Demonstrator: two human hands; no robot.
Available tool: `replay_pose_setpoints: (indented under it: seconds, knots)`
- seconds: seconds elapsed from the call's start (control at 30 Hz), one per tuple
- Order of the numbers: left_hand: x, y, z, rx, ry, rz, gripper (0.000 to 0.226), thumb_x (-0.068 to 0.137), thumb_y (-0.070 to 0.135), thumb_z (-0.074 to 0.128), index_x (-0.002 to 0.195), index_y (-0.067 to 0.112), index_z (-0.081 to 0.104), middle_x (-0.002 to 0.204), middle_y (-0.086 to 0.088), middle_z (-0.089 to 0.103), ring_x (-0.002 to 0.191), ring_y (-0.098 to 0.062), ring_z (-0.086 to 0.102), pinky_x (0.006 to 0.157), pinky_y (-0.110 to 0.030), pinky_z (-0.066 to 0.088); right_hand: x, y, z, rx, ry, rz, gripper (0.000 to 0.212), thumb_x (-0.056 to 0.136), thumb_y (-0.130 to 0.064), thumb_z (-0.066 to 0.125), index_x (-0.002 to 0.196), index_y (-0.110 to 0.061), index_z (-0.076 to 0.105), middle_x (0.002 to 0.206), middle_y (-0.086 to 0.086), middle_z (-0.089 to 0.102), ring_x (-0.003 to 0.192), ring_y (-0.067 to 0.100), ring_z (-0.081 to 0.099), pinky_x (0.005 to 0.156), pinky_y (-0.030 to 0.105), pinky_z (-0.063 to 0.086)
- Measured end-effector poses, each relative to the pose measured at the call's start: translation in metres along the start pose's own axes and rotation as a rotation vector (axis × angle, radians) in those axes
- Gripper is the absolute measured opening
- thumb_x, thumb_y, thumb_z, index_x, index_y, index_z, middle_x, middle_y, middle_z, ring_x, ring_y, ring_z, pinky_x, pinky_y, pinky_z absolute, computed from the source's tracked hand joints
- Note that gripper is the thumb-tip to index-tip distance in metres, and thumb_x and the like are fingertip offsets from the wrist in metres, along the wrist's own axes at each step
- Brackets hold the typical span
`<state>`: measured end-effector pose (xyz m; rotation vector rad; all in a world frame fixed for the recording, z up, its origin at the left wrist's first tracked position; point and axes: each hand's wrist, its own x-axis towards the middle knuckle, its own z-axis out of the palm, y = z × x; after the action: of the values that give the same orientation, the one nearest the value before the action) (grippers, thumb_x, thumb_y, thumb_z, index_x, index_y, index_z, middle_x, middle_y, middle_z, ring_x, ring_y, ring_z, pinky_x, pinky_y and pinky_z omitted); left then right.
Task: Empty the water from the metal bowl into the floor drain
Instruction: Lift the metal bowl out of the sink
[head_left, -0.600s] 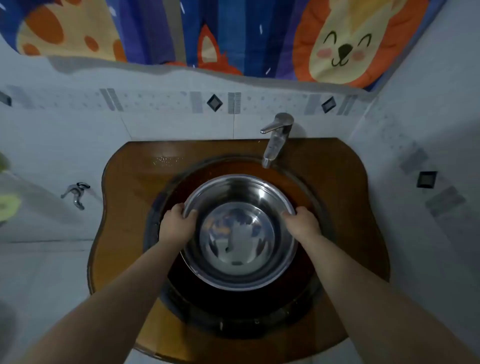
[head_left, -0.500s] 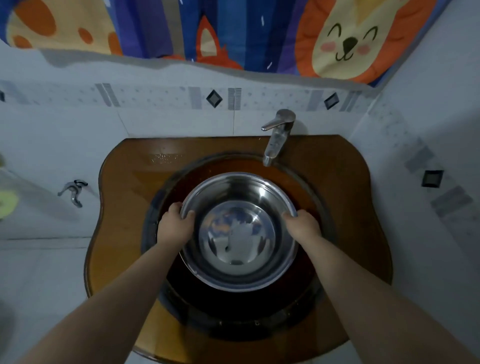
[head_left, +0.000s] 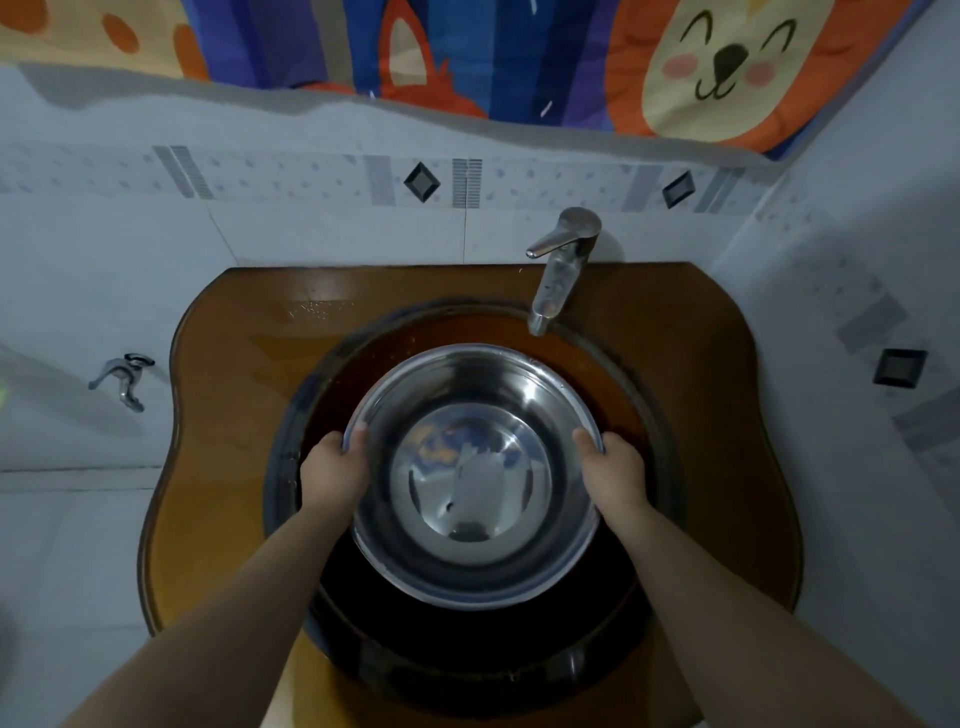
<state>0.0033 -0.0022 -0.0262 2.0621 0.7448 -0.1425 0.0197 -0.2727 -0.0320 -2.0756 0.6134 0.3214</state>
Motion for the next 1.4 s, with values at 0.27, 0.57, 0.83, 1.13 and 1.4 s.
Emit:
replay_pose_setpoints:
  seconds: [0.27, 0.57, 0.83, 1.13, 1.4]
  knots:
    - [-0.002, 0.003, 0.0, -0.069, -0.001, -0.025, 0.042, 0.097, 0.036, 0.039, 0.062, 0.014, 0.031, 0.06, -0.004, 0.031, 0.051, -0.018, 0.028, 0.048, -0.03, 0.022, -0.002, 0.002, 0.005, 0.26, 0.05, 0.066, 0.051, 0.089, -0.035, 0.058, 0.096, 0.016, 0.055, 0.078, 0.025, 0.053, 0.071, 0.028, 0.053, 0.066, 0.035, 0.044]
    - [-0.007, 0.011, -0.012, -0.115, 0.013, -0.038, 0.042, 0.096, 0.039, 0.04, 0.062, 0.014, 0.035, 0.058, -0.003, 0.033, 0.05, -0.018, 0.03, 0.048, -0.029, 0.024, -0.009, -0.011, -0.003, 0.295, 0.06, 0.038, 0.051, 0.088, -0.038, 0.058, 0.089, 0.014, 0.054, 0.079, 0.017, 0.053, 0.071, 0.027, 0.05, 0.065, 0.035, 0.042]
    - [-0.023, 0.011, -0.036, -0.181, -0.014, -0.061, 0.049, 0.094, 0.043, 0.042, 0.104, -0.003, 0.056, 0.058, -0.005, 0.039, 0.05, -0.019, 0.036, 0.052, -0.031, 0.033, -0.033, -0.021, -0.015, 0.333, 0.027, 0.02, 0.052, 0.088, -0.037, 0.059, 0.097, 0.014, 0.054, 0.082, 0.025, 0.055, 0.074, 0.031, 0.055, 0.068, 0.038, 0.046]
    - [-0.038, 0.01, -0.071, -0.289, -0.013, -0.078, 0.051, 0.092, 0.046, 0.047, 0.112, 0.0, 0.057, 0.095, -0.02, 0.062, 0.088, -0.032, 0.061, 0.085, -0.052, 0.053, -0.071, -0.046, -0.017, 0.339, 0.01, -0.018, 0.025, 0.088, -0.035, 0.06, 0.084, -0.011, 0.056, 0.081, 0.017, 0.053, 0.071, 0.029, 0.052, 0.064, 0.039, 0.044]
    - [-0.051, 0.024, -0.121, -0.342, 0.007, -0.025, 0.031, 0.094, 0.041, 0.044, 0.088, 0.013, 0.055, 0.079, -0.008, 0.061, 0.078, -0.029, 0.062, 0.08, -0.047, 0.054, -0.1, -0.084, -0.009, 0.405, 0.022, -0.075, 0.023, 0.088, -0.028, 0.062, 0.082, -0.006, 0.055, 0.081, 0.02, 0.053, 0.073, 0.029, 0.053, 0.063, 0.035, 0.045]
